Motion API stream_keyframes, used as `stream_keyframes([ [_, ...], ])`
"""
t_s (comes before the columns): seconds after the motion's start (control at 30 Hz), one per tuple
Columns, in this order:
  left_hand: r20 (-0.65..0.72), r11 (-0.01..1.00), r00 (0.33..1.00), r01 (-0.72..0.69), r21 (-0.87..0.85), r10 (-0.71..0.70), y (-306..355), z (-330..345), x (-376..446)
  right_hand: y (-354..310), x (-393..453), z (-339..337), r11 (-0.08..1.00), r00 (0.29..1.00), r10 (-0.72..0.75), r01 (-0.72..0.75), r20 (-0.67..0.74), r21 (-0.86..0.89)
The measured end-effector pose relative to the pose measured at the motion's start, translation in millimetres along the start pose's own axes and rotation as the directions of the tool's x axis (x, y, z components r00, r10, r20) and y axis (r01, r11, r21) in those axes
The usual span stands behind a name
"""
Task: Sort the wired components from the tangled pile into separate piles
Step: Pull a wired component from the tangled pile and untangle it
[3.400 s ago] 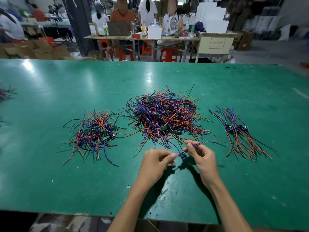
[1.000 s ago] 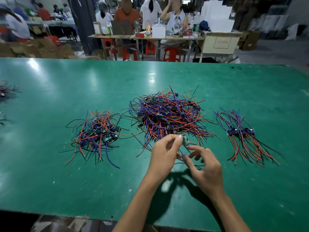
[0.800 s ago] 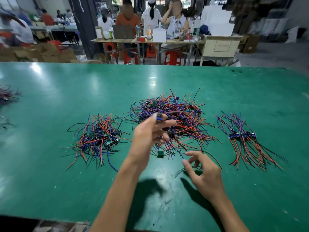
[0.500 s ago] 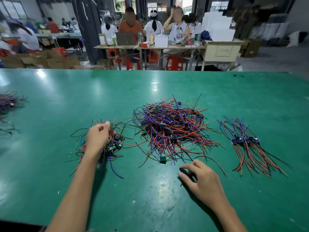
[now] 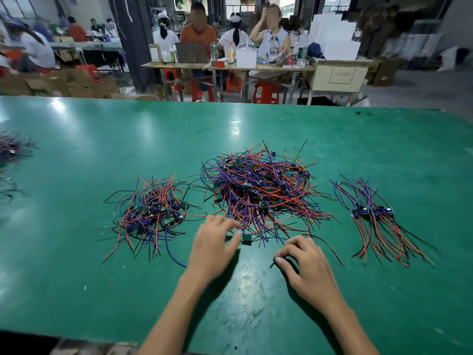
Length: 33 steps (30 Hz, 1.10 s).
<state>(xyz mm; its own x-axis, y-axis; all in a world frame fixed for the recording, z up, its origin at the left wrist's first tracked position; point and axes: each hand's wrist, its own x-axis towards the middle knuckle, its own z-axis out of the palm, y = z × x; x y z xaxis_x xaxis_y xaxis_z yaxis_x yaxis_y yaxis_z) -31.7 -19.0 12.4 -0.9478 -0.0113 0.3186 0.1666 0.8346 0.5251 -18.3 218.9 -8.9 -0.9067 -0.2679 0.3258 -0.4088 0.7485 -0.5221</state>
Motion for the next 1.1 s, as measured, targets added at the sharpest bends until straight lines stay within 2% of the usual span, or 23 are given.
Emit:
stream_keyframes([
  [0.17,0.005,0.998,0.999,-0.032,0.051,0.032,19.0,34.3,-21.2,-0.2,1.0,1.0,0.998,0.998,-0.037,0.034,-0.056,-0.048],
  [0.33,-0.011,1.0,1.0,-0.022,0.012,0.022,25.8,33.9,-25.4,-3.5,-3.8,-0.2,0.989,0.944,-0.097,0.127,-0.315,0.076],
  [0.4,-0.027,0.995,0.999,0.014,-0.098,-0.017,26.3,33.3,-26.1,-4.8,-5.3,-0.5,0.987,0.928,-0.094,0.134,-0.361,0.09],
  [0.5,-0.055,0.952,0.996,0.047,-0.301,-0.066,28.8,31.4,-27.3,-3.8,-3.3,1.6,0.999,0.941,-0.041,0.05,-0.336,0.018],
  [0.57,-0.116,0.936,0.991,0.027,-0.35,-0.072,31.8,29.8,-28.3,-1.7,-0.8,4.7,0.995,0.957,0.03,-0.056,-0.29,-0.081],
  [0.67,-0.238,0.961,0.97,-0.029,-0.277,-0.039,37.4,25.5,-27.8,-2.5,1.0,3.5,0.983,0.955,0.088,-0.129,-0.285,-0.131],
  [0.77,-0.247,0.978,0.965,-0.132,-0.158,0.09,43.7,22.5,-24.7,-4.9,0.9,1.4,0.991,0.968,0.025,-0.056,-0.25,-0.119],
  [0.83,-0.175,0.967,0.972,-0.187,-0.171,0.157,47.5,23.4,-25.3,-3.6,1.4,-0.9,0.998,0.985,0.045,-0.037,-0.166,0.05],
  [0.93,-0.12,0.958,0.971,-0.226,-0.177,0.207,51.8,29.6,-31.9,-1.2,4.2,-4.3,0.917,0.988,0.141,-0.109,-0.057,0.385],
  [1.1,-0.167,0.949,0.954,-0.276,-0.154,0.25,57.7,36.9,-36.6,7.4,4.2,-2.1,0.778,0.974,0.227,-0.189,0.011,0.599],
])
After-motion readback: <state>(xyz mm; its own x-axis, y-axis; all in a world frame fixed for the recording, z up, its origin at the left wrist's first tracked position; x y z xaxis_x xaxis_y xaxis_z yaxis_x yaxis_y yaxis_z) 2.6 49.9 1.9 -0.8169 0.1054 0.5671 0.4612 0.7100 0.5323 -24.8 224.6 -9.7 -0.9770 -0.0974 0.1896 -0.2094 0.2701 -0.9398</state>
